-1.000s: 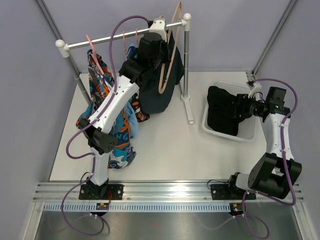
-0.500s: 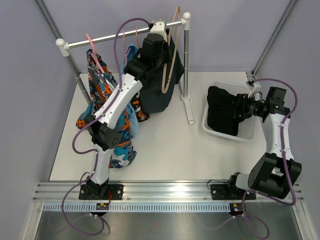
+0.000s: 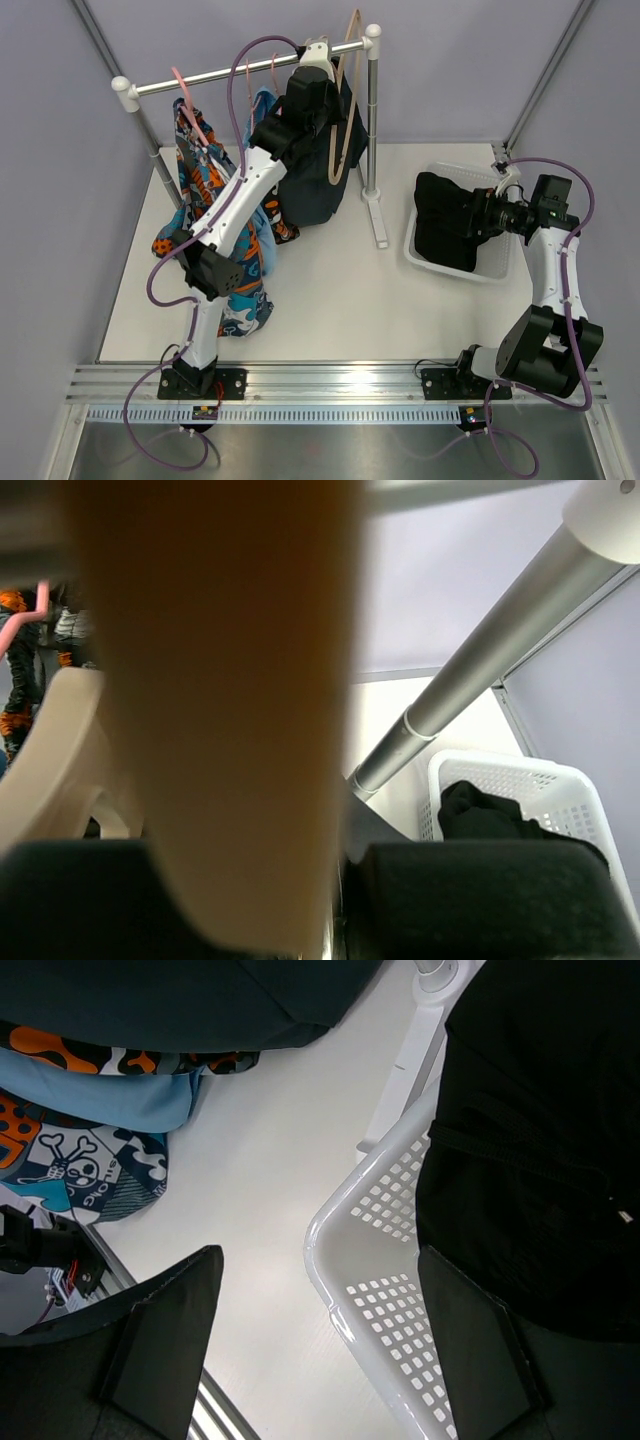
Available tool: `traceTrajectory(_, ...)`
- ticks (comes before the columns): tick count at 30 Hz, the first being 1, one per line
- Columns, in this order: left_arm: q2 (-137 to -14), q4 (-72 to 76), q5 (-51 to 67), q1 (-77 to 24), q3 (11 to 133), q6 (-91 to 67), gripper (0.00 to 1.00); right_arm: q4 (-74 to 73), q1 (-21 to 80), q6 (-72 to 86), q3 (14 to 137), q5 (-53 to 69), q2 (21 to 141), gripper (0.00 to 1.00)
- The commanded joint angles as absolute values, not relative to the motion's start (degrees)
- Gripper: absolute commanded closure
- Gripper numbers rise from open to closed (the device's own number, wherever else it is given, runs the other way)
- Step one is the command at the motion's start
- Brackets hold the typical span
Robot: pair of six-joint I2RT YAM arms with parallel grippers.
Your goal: Remove the shorts from the hanger
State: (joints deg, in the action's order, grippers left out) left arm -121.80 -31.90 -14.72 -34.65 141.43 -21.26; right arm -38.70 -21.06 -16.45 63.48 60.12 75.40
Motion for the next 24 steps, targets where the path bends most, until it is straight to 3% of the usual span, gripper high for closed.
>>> traceTrajectory(1, -122.8, -28.2, -13.9, -34.0, 144.1, -23.6, 0.91, -38.6, -21.0, -17.9, 62.9, 63.3, 75.2, 0.12)
traceTrajectory(24, -122.1, -28.6, -12.8, -34.0, 144.1, -26.1, 0.76, -39.7, -21.0, -19.0, 62.3, 66.4, 75.6, 0.1)
